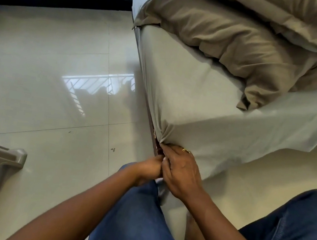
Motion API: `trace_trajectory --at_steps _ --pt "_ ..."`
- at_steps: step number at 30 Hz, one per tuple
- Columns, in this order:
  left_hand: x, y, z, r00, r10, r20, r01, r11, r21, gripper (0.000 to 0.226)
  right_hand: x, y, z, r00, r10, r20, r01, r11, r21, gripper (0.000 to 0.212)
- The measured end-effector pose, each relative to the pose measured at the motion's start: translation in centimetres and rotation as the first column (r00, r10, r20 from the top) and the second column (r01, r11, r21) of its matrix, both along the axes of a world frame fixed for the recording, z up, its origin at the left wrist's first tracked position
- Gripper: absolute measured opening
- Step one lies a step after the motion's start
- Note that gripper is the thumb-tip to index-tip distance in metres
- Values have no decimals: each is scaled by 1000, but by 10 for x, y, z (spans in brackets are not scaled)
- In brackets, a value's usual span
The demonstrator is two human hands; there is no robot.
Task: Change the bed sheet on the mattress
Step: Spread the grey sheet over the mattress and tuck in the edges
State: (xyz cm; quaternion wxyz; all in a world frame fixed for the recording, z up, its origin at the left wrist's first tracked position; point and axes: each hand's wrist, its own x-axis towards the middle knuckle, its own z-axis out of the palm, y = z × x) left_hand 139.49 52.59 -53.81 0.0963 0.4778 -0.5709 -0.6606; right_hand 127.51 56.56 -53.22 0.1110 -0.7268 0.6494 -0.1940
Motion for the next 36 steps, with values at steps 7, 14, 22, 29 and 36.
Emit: trace_trajectory --at_steps 7,14,22,29,36 --pt "62 1 14 954 43 298 222 568 -792 31 11 0 -10 957 130 -260 -76 976 206 81" --pt "55 -15 -1 938 -78 337 342 366 -866 59 13 8 -11 963 160 -216 -101 960 262 86" --pt "52 -38 -25 839 -92 536 542 205 -815 66 3 15 -13 972 -43 -232 59 996 62 52" --pt "43 -28 -18 897 -48 440 441 6 -898 40 6 -19 -7 950 -58 -305 124 972 202 54" --pt "22 -17 -16 855 37 517 507 153 -848 39 -26 -14 26 973 37 -227 39 945 324 35"
